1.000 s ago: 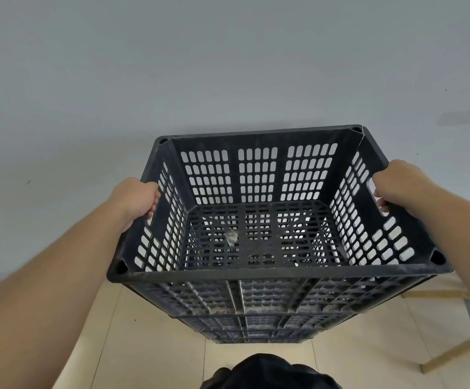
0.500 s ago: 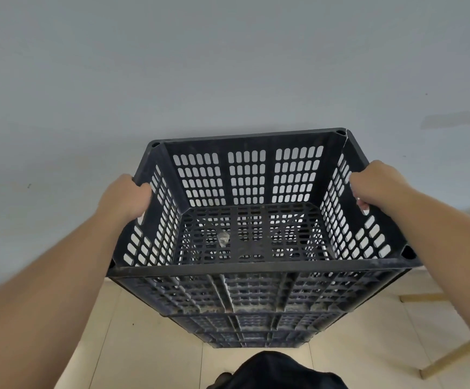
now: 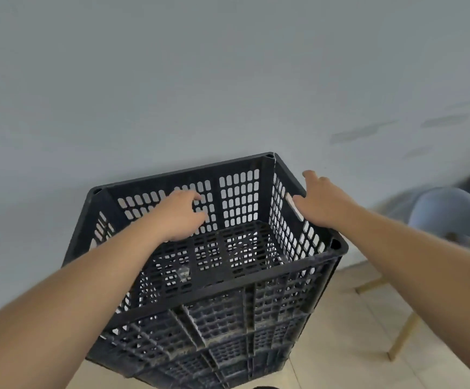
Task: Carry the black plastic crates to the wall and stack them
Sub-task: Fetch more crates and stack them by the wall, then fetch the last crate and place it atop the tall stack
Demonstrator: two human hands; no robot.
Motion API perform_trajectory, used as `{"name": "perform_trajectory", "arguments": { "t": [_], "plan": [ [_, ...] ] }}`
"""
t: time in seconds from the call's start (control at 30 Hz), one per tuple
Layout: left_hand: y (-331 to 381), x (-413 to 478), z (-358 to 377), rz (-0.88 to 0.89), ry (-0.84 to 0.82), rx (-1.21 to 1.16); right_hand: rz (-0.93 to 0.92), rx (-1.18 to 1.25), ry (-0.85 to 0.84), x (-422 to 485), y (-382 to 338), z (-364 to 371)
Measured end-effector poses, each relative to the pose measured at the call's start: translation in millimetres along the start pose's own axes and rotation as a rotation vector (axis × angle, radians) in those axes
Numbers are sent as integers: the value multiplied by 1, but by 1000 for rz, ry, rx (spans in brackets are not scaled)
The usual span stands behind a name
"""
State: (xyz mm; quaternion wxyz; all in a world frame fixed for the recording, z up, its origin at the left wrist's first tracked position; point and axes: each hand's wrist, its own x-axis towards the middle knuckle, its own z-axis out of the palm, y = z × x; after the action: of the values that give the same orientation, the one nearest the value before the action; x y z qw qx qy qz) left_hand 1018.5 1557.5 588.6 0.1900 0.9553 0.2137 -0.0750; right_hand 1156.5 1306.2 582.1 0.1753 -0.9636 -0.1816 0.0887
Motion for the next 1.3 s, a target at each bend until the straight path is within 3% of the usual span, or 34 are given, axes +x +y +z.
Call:
{"name": "perform_trajectory", "arguments": {
  "t": [0.3,0.57,0.93,1.3],
  "plan": [
    [111,-21,35,520,-96,-5,338,-68,94,-104,36,-8],
    [222,-92,101,839,-217,70,711,-5,245,-249,127,-13],
    [382,-316,243,1265,-232,235,1180,42,343,-532,254,-9],
    [498,-578,370,1692,-418,301,1664,178,402,-813,326,23]
  ]
}}
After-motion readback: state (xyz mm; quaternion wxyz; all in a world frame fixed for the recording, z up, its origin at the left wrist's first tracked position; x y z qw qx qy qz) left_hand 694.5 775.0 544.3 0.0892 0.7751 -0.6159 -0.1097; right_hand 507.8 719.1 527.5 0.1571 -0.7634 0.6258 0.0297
